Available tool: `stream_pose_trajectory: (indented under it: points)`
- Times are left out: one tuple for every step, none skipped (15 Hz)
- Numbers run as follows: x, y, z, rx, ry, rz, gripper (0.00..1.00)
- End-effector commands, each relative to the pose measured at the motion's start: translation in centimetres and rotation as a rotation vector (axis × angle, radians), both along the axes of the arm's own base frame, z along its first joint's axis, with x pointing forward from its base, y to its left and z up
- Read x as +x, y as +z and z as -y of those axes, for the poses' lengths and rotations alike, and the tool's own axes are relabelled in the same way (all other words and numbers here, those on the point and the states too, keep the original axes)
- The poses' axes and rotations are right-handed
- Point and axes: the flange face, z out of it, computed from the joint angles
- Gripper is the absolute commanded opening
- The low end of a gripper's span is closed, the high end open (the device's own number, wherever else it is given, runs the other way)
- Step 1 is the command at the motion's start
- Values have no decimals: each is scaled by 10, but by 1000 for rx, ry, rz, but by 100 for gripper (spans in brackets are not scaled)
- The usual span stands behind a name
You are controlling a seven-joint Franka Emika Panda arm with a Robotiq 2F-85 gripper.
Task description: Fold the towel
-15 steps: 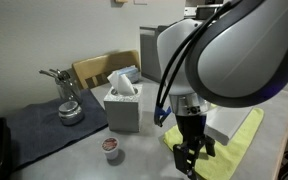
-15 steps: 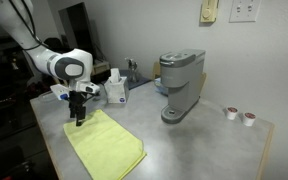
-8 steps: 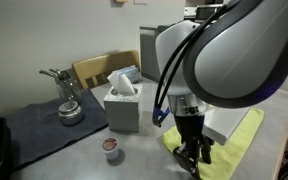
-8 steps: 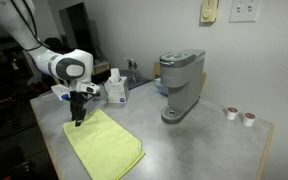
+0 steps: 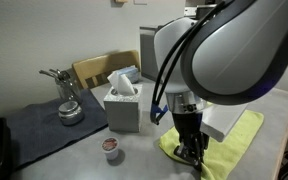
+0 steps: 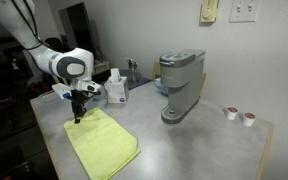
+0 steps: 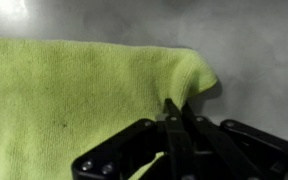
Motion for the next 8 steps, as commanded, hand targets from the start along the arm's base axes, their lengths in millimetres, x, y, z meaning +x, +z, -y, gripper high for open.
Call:
stream_pose_trajectory:
  points:
    - [-1, 0, 2, 0, 74, 2, 1]
    - [-2, 3, 3, 4, 103, 1, 1]
    - [-3, 5, 3, 8, 128, 3, 1]
    - [-3, 8, 4, 16, 157, 4, 1]
    - [-4, 11, 4, 25, 184, 4, 1]
    - [-4, 13, 5, 37, 214, 5, 1]
    - [-5, 16, 6, 54, 246, 3, 1]
    - [-6, 19, 7, 73, 273, 3, 1]
